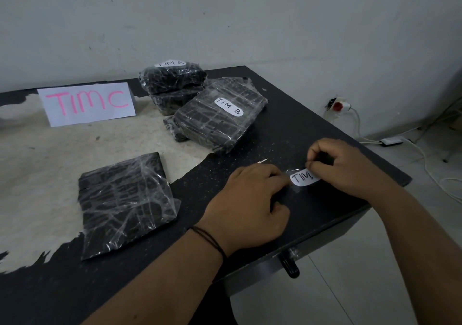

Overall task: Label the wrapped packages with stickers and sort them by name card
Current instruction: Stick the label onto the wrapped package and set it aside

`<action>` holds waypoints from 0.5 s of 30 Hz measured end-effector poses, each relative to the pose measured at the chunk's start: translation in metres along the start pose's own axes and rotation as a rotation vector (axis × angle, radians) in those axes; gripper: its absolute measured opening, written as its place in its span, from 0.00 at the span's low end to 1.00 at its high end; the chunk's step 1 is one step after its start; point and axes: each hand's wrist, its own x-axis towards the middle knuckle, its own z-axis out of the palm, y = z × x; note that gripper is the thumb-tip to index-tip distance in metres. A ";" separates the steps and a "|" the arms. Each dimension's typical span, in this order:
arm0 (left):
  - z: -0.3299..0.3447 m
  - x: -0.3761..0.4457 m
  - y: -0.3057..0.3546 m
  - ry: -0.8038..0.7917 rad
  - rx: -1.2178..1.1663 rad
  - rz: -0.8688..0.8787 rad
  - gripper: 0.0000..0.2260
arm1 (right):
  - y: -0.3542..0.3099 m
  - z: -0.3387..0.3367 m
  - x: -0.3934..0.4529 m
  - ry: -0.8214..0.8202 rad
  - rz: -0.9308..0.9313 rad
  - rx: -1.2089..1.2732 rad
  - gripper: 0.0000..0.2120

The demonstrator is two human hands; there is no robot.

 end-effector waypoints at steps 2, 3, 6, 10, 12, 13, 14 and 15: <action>0.000 0.000 0.000 -0.003 0.003 -0.001 0.25 | 0.001 0.000 -0.003 0.013 -0.005 0.014 0.07; 0.000 0.000 -0.001 -0.005 0.004 -0.002 0.25 | 0.002 0.001 -0.004 0.022 -0.006 0.030 0.08; 0.000 0.001 -0.001 -0.005 0.001 0.001 0.25 | 0.001 0.002 -0.008 0.029 0.001 0.112 0.14; 0.001 0.000 -0.002 0.019 -0.010 0.008 0.25 | 0.000 0.004 -0.012 0.093 0.011 0.175 0.16; 0.002 0.000 -0.002 0.040 -0.021 0.005 0.25 | 0.000 0.007 -0.014 0.153 0.007 0.174 0.16; 0.002 0.000 -0.002 0.053 -0.027 0.000 0.25 | -0.001 0.009 -0.016 0.182 -0.005 0.167 0.16; 0.002 0.000 -0.002 0.067 -0.035 -0.007 0.25 | -0.001 0.011 -0.017 0.211 -0.023 0.160 0.16; 0.003 0.000 -0.003 0.078 -0.042 -0.018 0.24 | -0.002 0.012 -0.019 0.237 -0.043 0.155 0.16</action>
